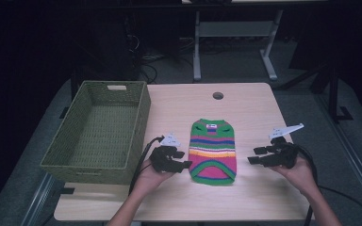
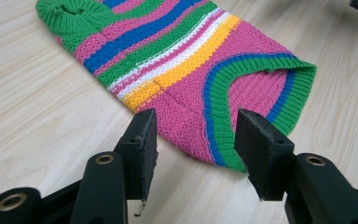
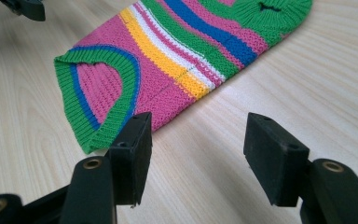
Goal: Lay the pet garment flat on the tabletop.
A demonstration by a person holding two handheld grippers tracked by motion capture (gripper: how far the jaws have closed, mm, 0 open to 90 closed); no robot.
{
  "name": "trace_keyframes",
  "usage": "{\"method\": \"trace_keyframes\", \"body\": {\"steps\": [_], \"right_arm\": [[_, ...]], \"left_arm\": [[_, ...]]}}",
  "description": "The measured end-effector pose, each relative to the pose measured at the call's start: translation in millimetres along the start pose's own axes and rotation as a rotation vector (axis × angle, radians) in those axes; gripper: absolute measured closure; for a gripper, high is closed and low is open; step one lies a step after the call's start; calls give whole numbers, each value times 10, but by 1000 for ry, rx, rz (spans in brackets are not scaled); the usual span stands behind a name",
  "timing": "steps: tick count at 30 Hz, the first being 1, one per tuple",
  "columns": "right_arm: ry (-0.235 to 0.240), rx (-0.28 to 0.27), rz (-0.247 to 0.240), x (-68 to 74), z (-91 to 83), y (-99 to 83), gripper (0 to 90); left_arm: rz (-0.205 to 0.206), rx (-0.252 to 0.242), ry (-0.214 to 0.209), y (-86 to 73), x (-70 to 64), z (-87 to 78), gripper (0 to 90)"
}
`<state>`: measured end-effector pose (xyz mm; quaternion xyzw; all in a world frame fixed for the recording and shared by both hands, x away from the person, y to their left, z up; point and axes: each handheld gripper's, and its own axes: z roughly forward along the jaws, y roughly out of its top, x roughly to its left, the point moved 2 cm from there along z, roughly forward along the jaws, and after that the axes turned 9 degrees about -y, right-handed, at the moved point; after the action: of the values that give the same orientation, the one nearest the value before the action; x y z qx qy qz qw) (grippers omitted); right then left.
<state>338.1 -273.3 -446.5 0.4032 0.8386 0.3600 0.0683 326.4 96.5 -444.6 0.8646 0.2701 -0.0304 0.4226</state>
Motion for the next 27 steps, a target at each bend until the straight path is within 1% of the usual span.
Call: {"method": "trace_keyframes", "body": {"steps": [6,7,8,9,10,12,15,18,20,23,24,25,26,27], "right_arm": [[-10,-2,1,13,-28,-99,393],[-12,5,3,11,-32,-114,383],[-12,7,6,15,-34,-125,379],[-14,-8,5,26,-61,-158,381],[-14,-8,5,26,-61,-158,381],[-15,-19,9,32,-87,-214,377],[-21,-27,12,25,-115,-273,372],[-24,-34,16,24,-139,-310,372],[-27,-36,22,18,-161,-374,371],[-32,-36,26,14,-178,-421,369],[-32,-43,27,12,-187,-445,369],[-28,-57,42,14,-199,-496,363],[-28,-57,42,14,-199,-496,363],[-27,-56,46,16,-209,-544,362]], "left_arm": [[-4,-1,-1,-57,-49,-29,446],[5,6,-2,-66,-57,-39,440],[0,-2,-1,-77,-74,-38,435],[-6,-4,-4,-102,-88,-44,415],[-6,-4,-4,-102,-88,-44,411],[-8,-3,-4,-130,-101,-56,400],[-13,-5,7,-181,-121,-85,382],[-11,-6,13,-201,-133,-100,369],[-2,-1,27,-228,-151,-126,357],[-7,-5,31,-245,-164,-144,352],[-2,-4,30,-258,-165,-168,348],[-5,-10,33,-266,-172,-177,344],[-5,-10,33,-266,-172,-177,344],[-6,-7,36,-275,-180,-185,341]]}}
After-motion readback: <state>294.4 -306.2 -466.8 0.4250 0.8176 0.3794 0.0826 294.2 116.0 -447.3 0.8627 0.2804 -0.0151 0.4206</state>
